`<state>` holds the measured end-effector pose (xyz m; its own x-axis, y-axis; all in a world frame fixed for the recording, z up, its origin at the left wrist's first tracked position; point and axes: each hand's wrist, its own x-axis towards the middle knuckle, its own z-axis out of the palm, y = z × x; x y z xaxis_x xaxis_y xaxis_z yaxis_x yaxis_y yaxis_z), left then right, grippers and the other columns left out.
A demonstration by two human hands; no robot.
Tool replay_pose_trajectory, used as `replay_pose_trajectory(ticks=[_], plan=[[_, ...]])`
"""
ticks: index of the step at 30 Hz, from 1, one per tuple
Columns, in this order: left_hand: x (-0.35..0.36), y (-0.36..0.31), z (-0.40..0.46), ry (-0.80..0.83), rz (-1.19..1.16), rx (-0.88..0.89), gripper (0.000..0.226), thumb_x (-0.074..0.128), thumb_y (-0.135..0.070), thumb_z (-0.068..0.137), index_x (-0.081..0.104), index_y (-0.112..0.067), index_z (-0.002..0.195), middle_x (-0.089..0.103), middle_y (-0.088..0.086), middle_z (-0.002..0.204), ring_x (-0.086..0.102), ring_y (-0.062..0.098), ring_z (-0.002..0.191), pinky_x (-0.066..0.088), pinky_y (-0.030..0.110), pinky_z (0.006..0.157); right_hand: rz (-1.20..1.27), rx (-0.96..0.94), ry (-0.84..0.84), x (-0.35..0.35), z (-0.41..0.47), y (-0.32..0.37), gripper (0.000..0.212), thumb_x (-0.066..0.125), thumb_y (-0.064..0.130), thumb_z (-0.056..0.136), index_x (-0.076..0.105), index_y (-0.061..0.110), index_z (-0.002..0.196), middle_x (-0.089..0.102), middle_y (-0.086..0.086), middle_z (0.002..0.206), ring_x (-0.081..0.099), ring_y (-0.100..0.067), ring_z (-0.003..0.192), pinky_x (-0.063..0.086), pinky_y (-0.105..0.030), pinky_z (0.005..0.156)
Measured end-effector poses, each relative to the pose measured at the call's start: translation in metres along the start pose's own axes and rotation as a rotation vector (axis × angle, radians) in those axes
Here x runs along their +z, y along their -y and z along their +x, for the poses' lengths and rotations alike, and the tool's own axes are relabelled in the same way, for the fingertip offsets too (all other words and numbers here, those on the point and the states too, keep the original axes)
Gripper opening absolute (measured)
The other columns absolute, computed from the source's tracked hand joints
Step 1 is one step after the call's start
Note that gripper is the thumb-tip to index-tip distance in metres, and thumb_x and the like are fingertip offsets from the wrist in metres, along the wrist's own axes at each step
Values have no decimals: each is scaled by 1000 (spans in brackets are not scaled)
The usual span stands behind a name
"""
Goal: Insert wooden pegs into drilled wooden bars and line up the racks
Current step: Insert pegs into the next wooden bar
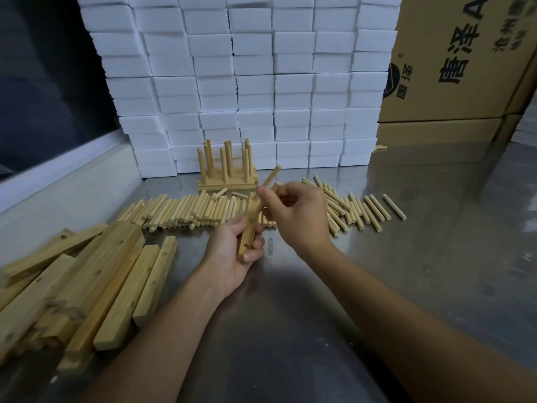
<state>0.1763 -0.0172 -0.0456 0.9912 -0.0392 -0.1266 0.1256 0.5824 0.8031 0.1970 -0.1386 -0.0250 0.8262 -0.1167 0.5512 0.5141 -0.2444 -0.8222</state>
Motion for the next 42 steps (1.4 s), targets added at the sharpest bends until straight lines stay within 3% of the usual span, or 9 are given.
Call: replay_pose_trajectory(ticks=[5, 8, 10, 16, 24, 28, 34, 42], plan=[[-1, -1, 1, -12, -38, -3, 25, 35, -14, 105, 57, -3, 101, 54, 8, 66, 44, 12, 43, 28, 17, 29, 28, 27, 36, 0, 1, -2, 30, 78, 27, 85, 67, 7, 68, 70, -4, 61, 69, -21, 59, 58, -46, 62], [-1, 0, 2, -5, -40, -1, 27, 34, -15, 105, 58, -4, 105, 54, 7, 66, 44, 12, 44, 28, 17, 30, 49, 3, 126, -2, 0, -4, 14, 72, 17, 91, 74, 4, 92, 74, -7, 78, 72, -21, 73, 59, -49, 70], [0, 1, 2, 6, -29, -4, 28, 33, -14, 105, 59, -3, 107, 53, 7, 67, 44, 12, 44, 28, 17, 30, 70, 23, 166, -3, 0, -5, 14, 69, 12, 92, 73, 3, 103, 75, -8, 86, 73, -22, 77, 60, -49, 73], [1, -1, 0, 19, -7, -2, 28, 31, -12, 105, 57, -2, 101, 51, 8, 69, 43, 12, 44, 26, 16, 29, 182, 76, 153, -5, 0, -3, 13, 73, 9, 88, 74, -3, 93, 74, -16, 76, 73, -31, 72, 61, -50, 71], [2, 0, 0, 14, 20, 7, 26, 31, -11, 105, 56, -2, 99, 51, 9, 69, 43, 12, 43, 26, 17, 29, 132, 111, 91, -1, -2, -3, 19, 80, 19, 83, 72, 2, 79, 73, -12, 67, 71, -27, 62, 61, -48, 65], [2, 0, 1, -20, 27, 25, 26, 32, -11, 105, 57, -4, 102, 50, 8, 68, 43, 11, 42, 26, 17, 30, 172, 149, 99, -3, -1, -5, 21, 78, 15, 85, 72, -5, 86, 73, -17, 73, 71, -35, 69, 60, -52, 69], [2, 0, 2, -22, 16, 5, 27, 31, -12, 106, 53, -3, 119, 49, 6, 70, 40, 9, 41, 25, 17, 28, 127, 111, 168, -2, 0, -5, 10, 69, 12, 92, 74, 3, 90, 74, -11, 77, 73, -27, 72, 61, -49, 74], [1, -3, 1, 3, -20, -22, 26, 31, -13, 105, 53, -3, 115, 49, 6, 69, 39, 9, 42, 25, 16, 28, 140, 72, 170, -1, -2, -7, 9, 68, 9, 93, 73, 2, 93, 74, -14, 78, 72, -24, 69, 62, -44, 72]])
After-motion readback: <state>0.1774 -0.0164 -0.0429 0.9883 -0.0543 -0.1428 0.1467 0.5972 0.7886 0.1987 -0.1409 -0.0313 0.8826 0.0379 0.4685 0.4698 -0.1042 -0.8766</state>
